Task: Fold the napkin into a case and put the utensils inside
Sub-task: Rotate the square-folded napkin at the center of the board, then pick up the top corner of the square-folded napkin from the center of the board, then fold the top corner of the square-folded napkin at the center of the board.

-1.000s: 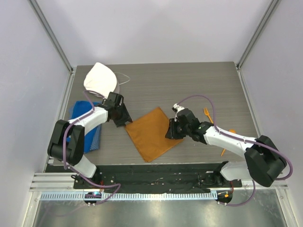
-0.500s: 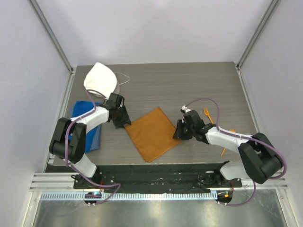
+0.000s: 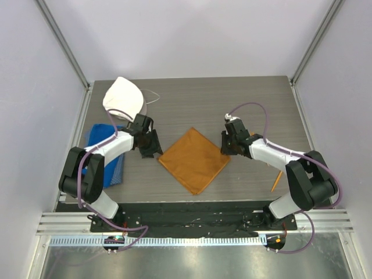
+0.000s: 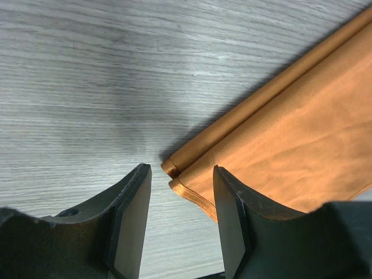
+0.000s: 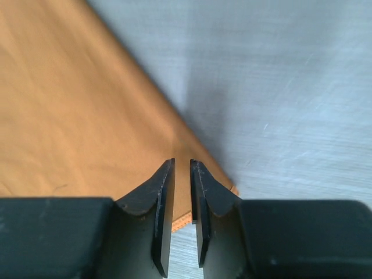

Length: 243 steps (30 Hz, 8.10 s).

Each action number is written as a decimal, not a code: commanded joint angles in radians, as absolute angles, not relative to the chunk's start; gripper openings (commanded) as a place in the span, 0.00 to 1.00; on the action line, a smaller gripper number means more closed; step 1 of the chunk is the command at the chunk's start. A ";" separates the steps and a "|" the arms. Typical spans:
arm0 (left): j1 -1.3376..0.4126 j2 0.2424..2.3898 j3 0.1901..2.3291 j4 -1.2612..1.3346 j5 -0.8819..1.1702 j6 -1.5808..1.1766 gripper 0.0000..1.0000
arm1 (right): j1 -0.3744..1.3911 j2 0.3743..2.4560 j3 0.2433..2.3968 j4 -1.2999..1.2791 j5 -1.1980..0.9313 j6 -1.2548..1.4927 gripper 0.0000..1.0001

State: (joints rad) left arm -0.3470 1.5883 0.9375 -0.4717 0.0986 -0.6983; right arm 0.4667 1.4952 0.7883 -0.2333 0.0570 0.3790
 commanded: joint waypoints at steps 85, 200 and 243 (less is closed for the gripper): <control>-0.851 1.437 0.480 -0.134 0.143 -1.098 0.49 | 0.449 1.068 0.560 -0.476 0.149 0.695 0.67; -0.861 1.350 0.328 -0.078 0.097 -1.172 0.25 | 0.439 1.052 0.486 -0.267 -0.149 0.627 0.01; -0.816 1.109 0.512 -0.262 0.006 -1.144 0.27 | 0.655 1.793 1.019 0.130 -0.356 0.722 0.01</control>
